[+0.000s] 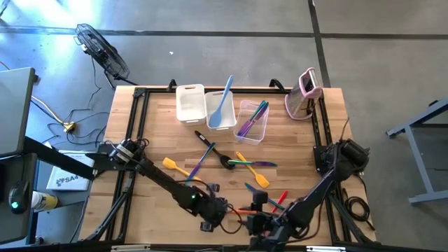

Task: Pick & Place Kitchen Items
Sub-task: Put the orange spatula into the left white bin

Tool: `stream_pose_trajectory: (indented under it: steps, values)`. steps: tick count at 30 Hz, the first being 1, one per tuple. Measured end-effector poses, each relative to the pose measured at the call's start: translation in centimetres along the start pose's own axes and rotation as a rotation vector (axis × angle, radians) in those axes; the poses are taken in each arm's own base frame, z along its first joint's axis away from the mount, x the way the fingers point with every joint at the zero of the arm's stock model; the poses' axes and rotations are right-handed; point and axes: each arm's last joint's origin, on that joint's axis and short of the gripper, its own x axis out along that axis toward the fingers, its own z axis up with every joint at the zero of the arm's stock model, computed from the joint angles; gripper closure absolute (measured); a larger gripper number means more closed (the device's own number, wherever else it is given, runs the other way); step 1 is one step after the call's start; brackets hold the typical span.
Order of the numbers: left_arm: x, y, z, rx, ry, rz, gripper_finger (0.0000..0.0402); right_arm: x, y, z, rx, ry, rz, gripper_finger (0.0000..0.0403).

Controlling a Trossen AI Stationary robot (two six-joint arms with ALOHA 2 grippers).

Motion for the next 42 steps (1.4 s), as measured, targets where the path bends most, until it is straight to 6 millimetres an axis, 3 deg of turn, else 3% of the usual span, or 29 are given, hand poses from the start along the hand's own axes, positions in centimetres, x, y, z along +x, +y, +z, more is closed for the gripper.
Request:
stream_pose_trajectory:
  steps: [2, 7, 30, 35, 42]
  values:
    - [-0.8, -0.3, 0.5, 0.028, 0.022, 0.035, 0.0401, -0.9, 0.2, 0.2, -0.002, -0.029, -0.009, 0.0215]
    - [-1.7, -0.6, 1.3, 0.071, 0.034, 0.033, 0.0398, -2.4, 0.6, 0.3, -0.004, -0.079, -0.032, 0.0215]
    - [-1.5, -0.8, 1.3, 0.056, 0.054, -0.027, 0.0397, -2.3, 0.3, 0.0, 0.026, -0.047, -0.035, 0.0215]
    - [-1.5, -0.8, 1.3, 0.033, 0.047, 0.002, 0.0353, -2.3, 0.3, 0.0, 0.027, -0.038, -0.023, 0.0215]
    - [-1.6, -0.5, 1.1, -0.016, 0.066, 0.039, 0.0245, -2.3, 0.3, 0.0, 0.025, -0.037, -0.023, 0.0215]
